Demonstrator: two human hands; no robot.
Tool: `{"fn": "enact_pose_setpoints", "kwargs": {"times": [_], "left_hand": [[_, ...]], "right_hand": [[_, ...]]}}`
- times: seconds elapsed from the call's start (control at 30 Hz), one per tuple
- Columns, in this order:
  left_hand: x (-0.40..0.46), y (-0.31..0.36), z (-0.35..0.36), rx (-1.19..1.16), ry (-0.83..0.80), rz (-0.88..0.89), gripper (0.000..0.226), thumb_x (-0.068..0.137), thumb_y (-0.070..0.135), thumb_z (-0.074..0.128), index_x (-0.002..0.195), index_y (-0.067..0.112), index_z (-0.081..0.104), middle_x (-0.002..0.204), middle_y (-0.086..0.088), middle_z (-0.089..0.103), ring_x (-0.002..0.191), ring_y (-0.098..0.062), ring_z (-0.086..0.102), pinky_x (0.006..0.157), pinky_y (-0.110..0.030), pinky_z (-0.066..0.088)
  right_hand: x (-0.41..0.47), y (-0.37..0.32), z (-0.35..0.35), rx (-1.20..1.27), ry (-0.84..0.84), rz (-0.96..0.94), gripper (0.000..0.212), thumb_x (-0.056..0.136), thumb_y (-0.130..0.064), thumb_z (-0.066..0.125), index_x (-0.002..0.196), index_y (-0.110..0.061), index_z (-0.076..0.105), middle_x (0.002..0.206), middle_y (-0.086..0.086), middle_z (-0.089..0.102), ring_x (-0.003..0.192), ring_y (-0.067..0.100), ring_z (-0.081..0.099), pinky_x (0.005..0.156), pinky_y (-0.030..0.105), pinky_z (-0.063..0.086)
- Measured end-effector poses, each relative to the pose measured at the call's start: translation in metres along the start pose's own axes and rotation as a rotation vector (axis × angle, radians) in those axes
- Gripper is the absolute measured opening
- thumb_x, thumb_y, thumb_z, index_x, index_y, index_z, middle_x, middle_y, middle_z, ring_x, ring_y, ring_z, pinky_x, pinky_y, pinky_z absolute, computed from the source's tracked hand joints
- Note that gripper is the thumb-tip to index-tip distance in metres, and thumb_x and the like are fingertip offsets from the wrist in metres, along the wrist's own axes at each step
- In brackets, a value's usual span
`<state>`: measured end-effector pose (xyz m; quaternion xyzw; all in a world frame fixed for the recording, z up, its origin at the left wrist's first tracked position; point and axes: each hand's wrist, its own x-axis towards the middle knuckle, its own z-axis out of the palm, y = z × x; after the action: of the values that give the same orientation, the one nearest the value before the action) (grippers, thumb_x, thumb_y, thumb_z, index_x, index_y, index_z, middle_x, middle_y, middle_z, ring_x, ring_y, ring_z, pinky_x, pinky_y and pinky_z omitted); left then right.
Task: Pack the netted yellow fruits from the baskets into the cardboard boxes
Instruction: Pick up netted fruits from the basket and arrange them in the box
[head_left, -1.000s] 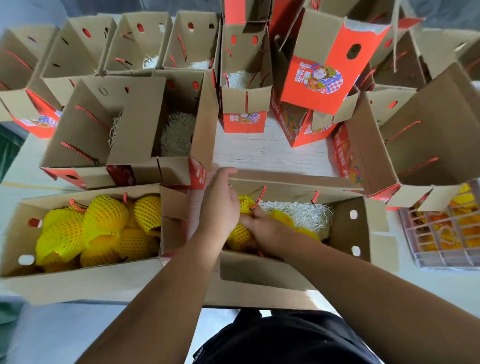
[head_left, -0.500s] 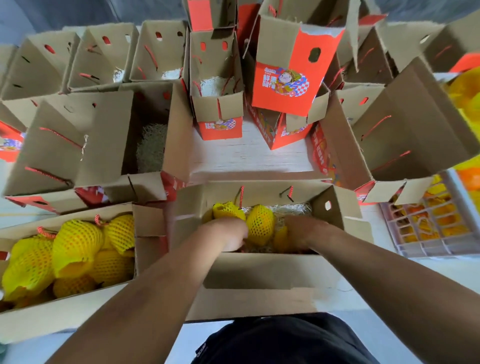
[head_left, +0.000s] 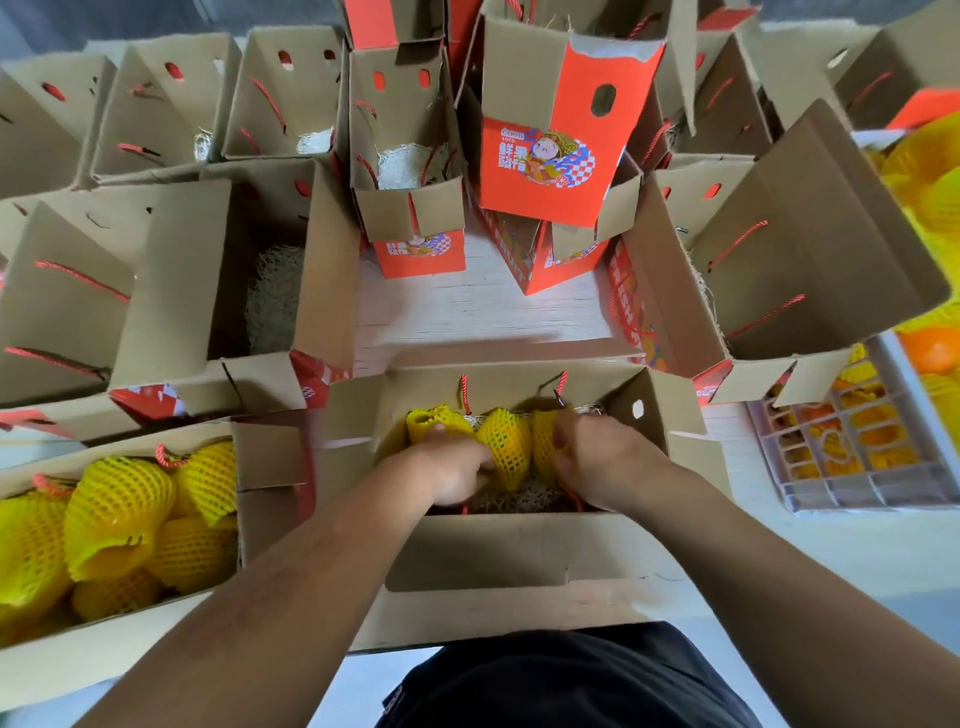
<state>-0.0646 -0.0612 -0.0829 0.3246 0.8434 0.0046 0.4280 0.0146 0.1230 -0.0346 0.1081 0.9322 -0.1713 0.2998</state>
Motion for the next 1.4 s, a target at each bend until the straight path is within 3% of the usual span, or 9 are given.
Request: {"fn": "enact_pose_setpoints", "kwargs": {"times": [0.13, 0.3, 0.5, 0.73, 0.83, 0.9, 1.0, 1.17, 1.4], "left_hand": [[0.000, -0.007, -0.009, -0.010, 0.279, -0.150, 0.022, 0.102, 0.027, 0.050, 0.087, 0.016, 0.062, 0.091, -0.005, 0.066, 0.085, -0.027, 0.065, 0.076, -0.035, 0.053], [0.000, -0.005, -0.014, 0.086, 0.120, -0.236, 0.016, 0.104, 0.025, 0.056, 0.107, 0.016, 0.069, 0.124, -0.009, 0.069, 0.114, -0.031, 0.065, 0.098, -0.038, 0.052], [-0.004, 0.003, -0.013, 0.088, 0.031, -0.186, 0.021, 0.098, 0.025, 0.062, 0.116, 0.016, 0.068, 0.116, -0.007, 0.066, 0.105, -0.031, 0.063, 0.088, -0.033, 0.050], [-0.010, 0.016, -0.027, 0.243, -0.232, -0.187, 0.034, 0.101, 0.006, 0.054, 0.134, 0.002, 0.061, 0.136, -0.014, 0.061, 0.122, -0.035, 0.060, 0.107, -0.042, 0.049], [-0.016, 0.021, -0.044, 0.190, -0.240, -0.153, 0.032, 0.103, 0.023, 0.056, 0.130, 0.010, 0.067, 0.126, -0.012, 0.070, 0.100, -0.028, 0.066, 0.098, -0.041, 0.054], [-0.020, 0.029, -0.047, -0.030, -0.059, -0.075, 0.029, 0.103, 0.034, 0.056, 0.118, 0.014, 0.071, 0.109, -0.011, 0.076, 0.089, -0.029, 0.072, 0.090, -0.040, 0.057], [-0.028, 0.059, -0.037, -0.479, 0.329, 0.107, 0.012, 0.101, 0.029, 0.058, 0.107, 0.022, 0.066, 0.103, 0.003, 0.075, 0.096, -0.021, 0.071, 0.093, -0.047, 0.056], [-0.021, 0.120, -0.026, -0.807, 0.582, 0.213, 0.014, 0.100, 0.022, 0.057, 0.107, 0.031, 0.065, 0.099, 0.018, 0.072, 0.099, -0.004, 0.066, 0.097, -0.037, 0.053], [0.009, 0.238, -0.040, -0.914, 0.629, 0.467, 0.031, 0.102, 0.010, 0.042, 0.122, 0.030, 0.054, 0.111, 0.014, 0.068, 0.110, -0.004, 0.063, 0.097, -0.030, 0.050]], "right_hand": [[0.013, -0.008, 0.010, 0.010, -0.206, -0.096, 0.021, 0.101, -0.032, 0.052, 0.117, -0.026, 0.062, 0.119, 0.007, 0.066, 0.110, 0.029, 0.061, 0.085, 0.030, 0.048], [0.036, -0.025, 0.026, 0.079, -0.311, -0.116, 0.041, 0.100, -0.026, 0.056, 0.140, -0.026, 0.048, 0.140, 0.006, 0.056, 0.120, 0.029, 0.057, 0.104, 0.039, 0.048], [0.028, -0.019, 0.011, 0.153, -0.186, -0.119, 0.035, 0.098, -0.024, 0.055, 0.133, -0.026, 0.054, 0.133, 0.005, 0.059, 0.118, 0.027, 0.058, 0.089, 0.026, 0.042], [0.006, -0.026, 0.010, 0.124, -0.249, -0.126, 0.033, 0.100, -0.028, 0.049, 0.133, -0.023, 0.057, 0.123, 0.007, 0.064, 0.096, 0.024, 0.057, 0.079, 0.029, 0.044], [-0.005, -0.019, 0.002, 0.199, -0.082, -0.121, 0.025, 0.098, -0.023, 0.052, 0.122, -0.024, 0.060, 0.107, 0.003, 0.065, 0.103, 0.027, 0.062, 0.086, 0.030, 0.048], [-0.016, -0.010, -0.004, 0.211, 0.072, -0.153, 0.025, 0.096, -0.021, 0.053, 0.119, -0.024, 0.059, 0.103, 0.002, 0.065, 0.102, 0.030, 0.064, 0.086, 0.032, 0.050], [-0.034, 0.004, -0.011, 0.274, 0.308, -0.196, 0.021, 0.092, -0.016, 0.054, 0.112, -0.020, 0.059, 0.105, 0.007, 0.068, 0.099, 0.034, 0.064, 0.084, 0.043, 0.053], [-0.059, 0.040, -0.027, 0.389, 0.643, -0.276, 0.018, 0.088, -0.002, 0.059, 0.104, -0.008, 0.064, 0.101, 0.008, 0.061, 0.091, 0.030, 0.060, 0.077, 0.044, 0.050], [-0.083, 0.137, -0.050, 0.620, 0.967, -0.202, 0.022, 0.083, 0.004, 0.059, 0.098, -0.013, 0.060, 0.098, 0.004, 0.055, 0.083, 0.021, 0.058, 0.070, 0.042, 0.050]]}}
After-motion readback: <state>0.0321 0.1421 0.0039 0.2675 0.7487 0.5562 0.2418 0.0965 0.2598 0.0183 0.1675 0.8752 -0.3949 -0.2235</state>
